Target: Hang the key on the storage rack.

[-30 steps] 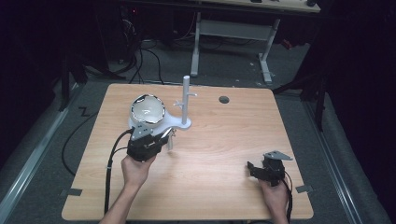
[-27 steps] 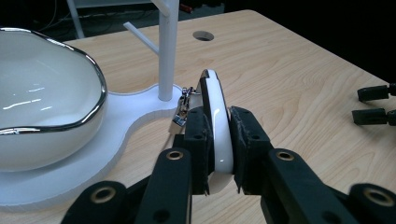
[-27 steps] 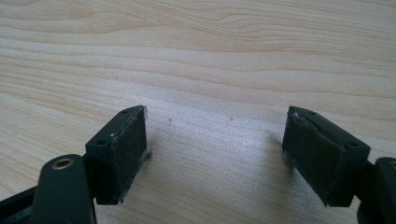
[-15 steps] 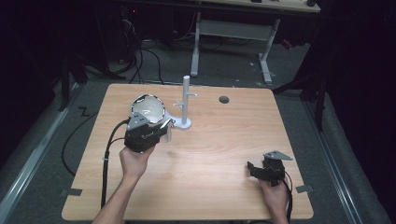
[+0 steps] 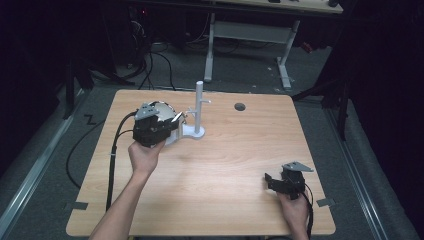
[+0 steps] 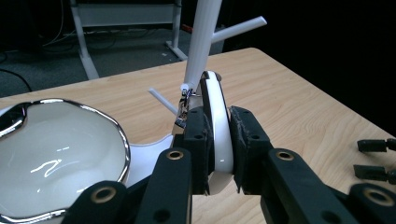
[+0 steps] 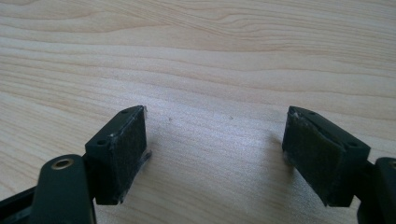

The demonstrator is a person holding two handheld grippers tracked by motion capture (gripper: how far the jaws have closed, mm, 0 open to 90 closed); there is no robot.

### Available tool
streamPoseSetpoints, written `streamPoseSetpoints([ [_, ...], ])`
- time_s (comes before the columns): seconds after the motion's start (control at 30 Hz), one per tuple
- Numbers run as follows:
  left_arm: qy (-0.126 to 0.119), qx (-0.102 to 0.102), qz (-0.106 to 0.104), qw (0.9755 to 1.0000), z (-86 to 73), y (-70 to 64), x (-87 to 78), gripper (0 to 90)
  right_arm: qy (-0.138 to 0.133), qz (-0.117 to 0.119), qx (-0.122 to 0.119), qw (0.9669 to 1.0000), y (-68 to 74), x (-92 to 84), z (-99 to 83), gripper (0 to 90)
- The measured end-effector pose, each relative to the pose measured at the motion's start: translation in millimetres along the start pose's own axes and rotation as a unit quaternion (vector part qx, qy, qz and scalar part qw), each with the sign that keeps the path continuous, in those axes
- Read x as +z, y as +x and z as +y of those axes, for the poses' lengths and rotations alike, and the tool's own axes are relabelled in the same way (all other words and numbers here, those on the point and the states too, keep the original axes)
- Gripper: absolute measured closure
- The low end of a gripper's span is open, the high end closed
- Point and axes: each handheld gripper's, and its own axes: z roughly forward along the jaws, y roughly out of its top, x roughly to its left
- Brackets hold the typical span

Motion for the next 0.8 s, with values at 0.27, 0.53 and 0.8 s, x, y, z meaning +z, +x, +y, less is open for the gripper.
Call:
streamPoseSetpoints([
  [0.27, -0.002, -0.01, -0.007, 0.9999, 14.1, 3.9, 6.6, 77.9, 0.0, 0.0, 0.0, 1.0, 0.1, 0.0, 0.0, 21.8],
  [0.53, 0.0, -0.014, -0.006, 0.9999, 20.6, 5.9, 15.1, 77.9, 0.0, 0.0, 0.0, 1.0, 0.1, 0.0, 0.0, 21.8],
  [0.8, -0.002, -0.018, 0.002, 0.9998, 20.1, 9.7, 20.8, 77.9, 0.0, 0.0, -0.001, 1.0, 0.1, -0.1, -0.1, 21.7],
])
